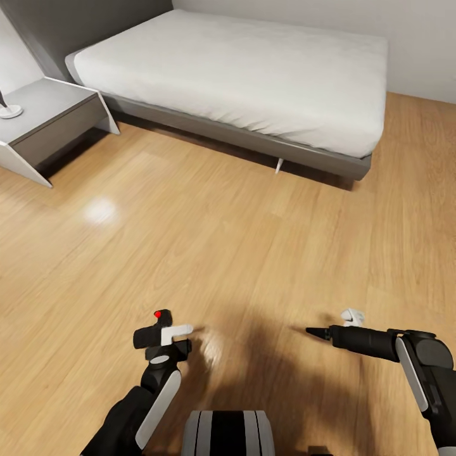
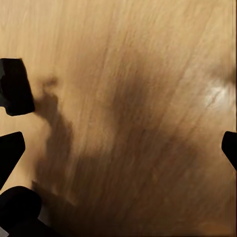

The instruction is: Attach the digital camera to the camera tripod in the bedroom.

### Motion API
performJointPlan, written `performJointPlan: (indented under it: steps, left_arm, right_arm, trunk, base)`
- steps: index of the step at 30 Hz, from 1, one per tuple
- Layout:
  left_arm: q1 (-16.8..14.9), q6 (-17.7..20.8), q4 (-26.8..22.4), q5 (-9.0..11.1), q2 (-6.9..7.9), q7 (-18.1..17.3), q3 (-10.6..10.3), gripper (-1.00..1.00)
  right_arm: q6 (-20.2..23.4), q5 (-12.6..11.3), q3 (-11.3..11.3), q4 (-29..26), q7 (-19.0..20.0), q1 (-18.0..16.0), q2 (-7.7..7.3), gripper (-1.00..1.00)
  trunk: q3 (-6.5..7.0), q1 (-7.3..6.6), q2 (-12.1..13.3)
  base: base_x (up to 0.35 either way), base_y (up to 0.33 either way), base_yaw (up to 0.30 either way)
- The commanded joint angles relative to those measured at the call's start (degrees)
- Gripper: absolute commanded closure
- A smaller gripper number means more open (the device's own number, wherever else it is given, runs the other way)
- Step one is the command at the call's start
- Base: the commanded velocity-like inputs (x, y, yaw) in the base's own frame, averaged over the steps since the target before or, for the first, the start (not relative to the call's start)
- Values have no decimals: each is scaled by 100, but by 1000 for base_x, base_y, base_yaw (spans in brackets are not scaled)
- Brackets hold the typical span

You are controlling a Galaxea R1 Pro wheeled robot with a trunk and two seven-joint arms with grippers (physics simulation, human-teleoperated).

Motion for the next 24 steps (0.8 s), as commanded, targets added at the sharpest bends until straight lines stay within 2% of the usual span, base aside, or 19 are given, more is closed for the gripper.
performJointPlan:
  steps: [1, 7, 24]
  left_arm:
    - [-4, 6, 40, 46, 2, 48, -7, -100]
    - [-5, -24, 335, 40, 10, 40, 26, -100]
    - [-5, -53, 588, 47, 54, -4, 241, -100]
  right_arm:
    - [47, -36, -3, -1, -73, -3, 1, -100]
    - [47, -25, -5, -1, -303, -2, 5, -100]
    - [47, -35, -5, -1, -319, 0, 3, -100]
  trunk:
    - [-4, -1, -2]
    - [-4, -1, -2]
    - [-4, -1, -2]
  base:
    - [0, 0, -2]
    - [0, 0, -1]
    - [0, 0, 0]
